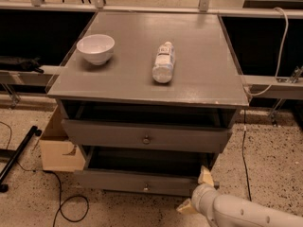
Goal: Open middle drawer
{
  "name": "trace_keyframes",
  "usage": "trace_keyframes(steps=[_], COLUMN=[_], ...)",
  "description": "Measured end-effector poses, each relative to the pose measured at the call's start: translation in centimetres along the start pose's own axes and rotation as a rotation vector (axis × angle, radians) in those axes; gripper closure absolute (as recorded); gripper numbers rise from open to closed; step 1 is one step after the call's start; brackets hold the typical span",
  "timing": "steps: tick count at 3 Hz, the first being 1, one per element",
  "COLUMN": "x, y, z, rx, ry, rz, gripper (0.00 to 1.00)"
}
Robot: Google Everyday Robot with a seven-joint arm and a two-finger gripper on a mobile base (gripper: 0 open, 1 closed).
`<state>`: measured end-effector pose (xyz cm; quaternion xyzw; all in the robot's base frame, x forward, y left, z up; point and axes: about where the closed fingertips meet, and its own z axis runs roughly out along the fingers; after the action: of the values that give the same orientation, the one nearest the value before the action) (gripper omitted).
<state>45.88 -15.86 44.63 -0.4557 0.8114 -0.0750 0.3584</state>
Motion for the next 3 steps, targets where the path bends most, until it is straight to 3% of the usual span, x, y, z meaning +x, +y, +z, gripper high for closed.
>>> trace_keyframes(steps=[2, 3], x=[0.2, 0.6], y=[1.0, 1.4], z=[1.1, 1.2], rx=[-0.052, -0.084], ry=[-0.019, -0.002], rz=[-0.108, -0.204], gripper=[0.0, 0.0])
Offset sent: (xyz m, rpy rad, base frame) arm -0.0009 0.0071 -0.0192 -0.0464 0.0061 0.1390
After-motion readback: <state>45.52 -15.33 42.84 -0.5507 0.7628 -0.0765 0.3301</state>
